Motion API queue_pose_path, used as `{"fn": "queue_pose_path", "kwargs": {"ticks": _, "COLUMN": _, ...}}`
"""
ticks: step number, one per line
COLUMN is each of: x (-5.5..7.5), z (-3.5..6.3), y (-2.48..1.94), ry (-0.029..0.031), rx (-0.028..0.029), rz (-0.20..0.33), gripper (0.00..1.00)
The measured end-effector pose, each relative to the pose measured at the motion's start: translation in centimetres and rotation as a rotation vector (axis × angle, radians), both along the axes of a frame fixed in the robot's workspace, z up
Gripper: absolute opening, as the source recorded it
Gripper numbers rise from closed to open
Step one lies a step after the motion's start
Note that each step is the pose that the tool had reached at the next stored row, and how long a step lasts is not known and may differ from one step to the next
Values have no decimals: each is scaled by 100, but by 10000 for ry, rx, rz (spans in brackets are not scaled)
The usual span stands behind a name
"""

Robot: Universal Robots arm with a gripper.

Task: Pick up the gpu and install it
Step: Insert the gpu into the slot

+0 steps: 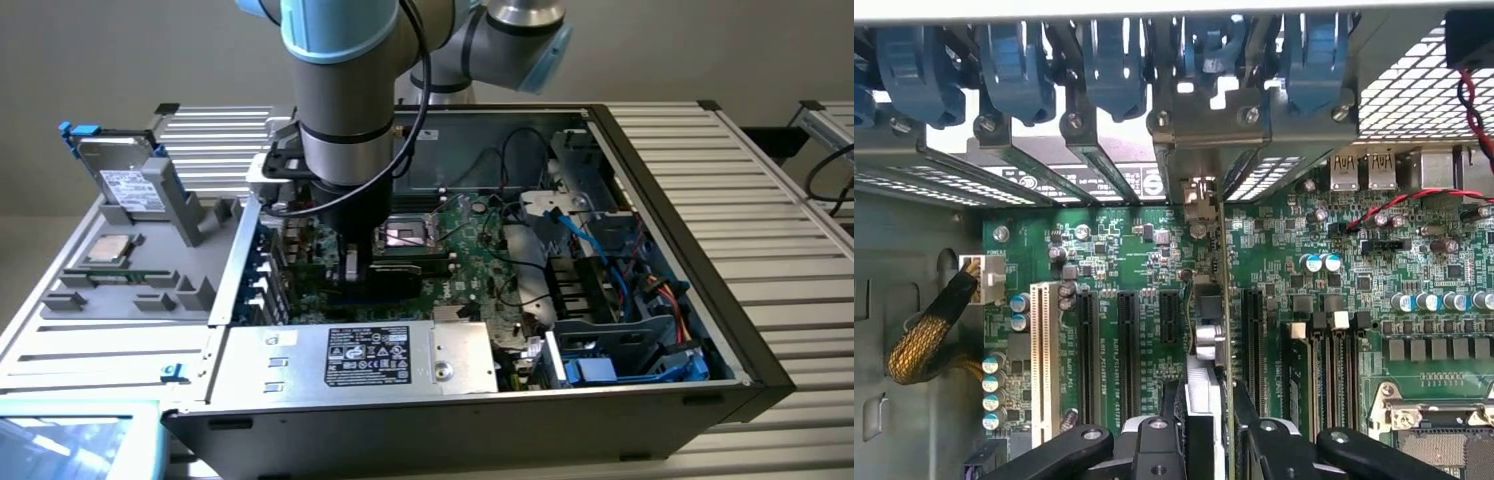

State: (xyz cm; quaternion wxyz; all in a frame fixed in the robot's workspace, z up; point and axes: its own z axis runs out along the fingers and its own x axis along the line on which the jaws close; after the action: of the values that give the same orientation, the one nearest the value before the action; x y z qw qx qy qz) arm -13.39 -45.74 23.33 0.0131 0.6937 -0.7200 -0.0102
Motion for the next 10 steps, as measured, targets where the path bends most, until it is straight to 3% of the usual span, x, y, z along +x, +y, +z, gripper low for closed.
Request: {"fn": "queue_pose_path", "kwargs": {"ticks": 10, "x": -24, "z": -6, "y": -3, "ry": -11, "rx": -2, "rz": 31, "gripper": 29}}
